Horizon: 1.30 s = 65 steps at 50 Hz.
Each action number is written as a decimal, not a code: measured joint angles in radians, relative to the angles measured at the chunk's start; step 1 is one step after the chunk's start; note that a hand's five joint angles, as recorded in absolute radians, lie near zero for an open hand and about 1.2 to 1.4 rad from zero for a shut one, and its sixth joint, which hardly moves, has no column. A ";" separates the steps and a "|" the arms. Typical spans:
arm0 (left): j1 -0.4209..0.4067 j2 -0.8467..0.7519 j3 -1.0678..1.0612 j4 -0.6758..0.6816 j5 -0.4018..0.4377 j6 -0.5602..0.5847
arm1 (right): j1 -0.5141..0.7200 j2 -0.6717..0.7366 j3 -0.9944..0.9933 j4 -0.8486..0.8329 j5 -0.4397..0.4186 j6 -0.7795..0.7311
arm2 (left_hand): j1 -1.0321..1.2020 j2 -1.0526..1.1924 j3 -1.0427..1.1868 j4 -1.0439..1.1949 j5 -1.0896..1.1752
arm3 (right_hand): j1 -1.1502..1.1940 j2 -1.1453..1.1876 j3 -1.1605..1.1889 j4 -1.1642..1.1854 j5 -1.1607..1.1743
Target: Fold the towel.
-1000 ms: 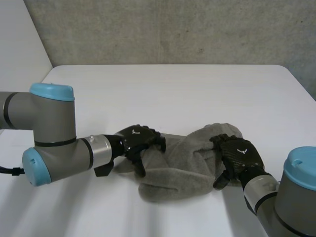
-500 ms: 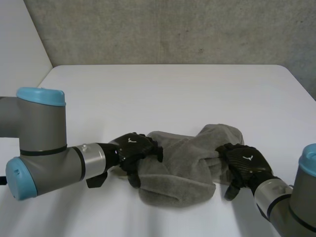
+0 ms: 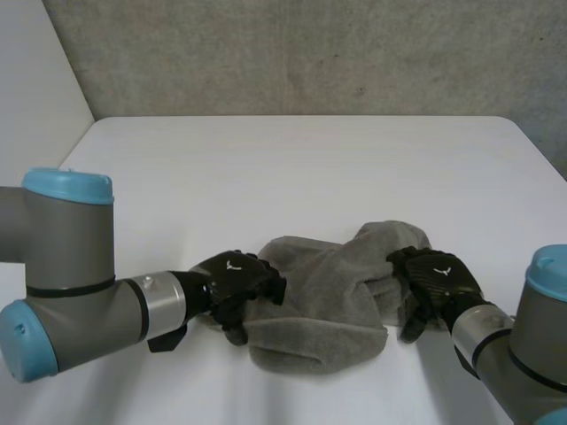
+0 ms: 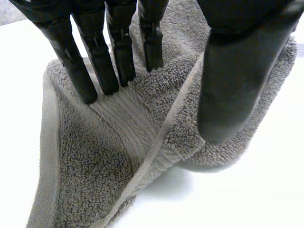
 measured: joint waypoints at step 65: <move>0.138 0.138 0.735 -0.031 -0.182 -0.459 | -0.033 -0.002 -1.066 0.301 -0.403 0.218 | 0.591 0.624 0.662 0.674 0.623 | 1.094 1.050 1.100 1.077 1.099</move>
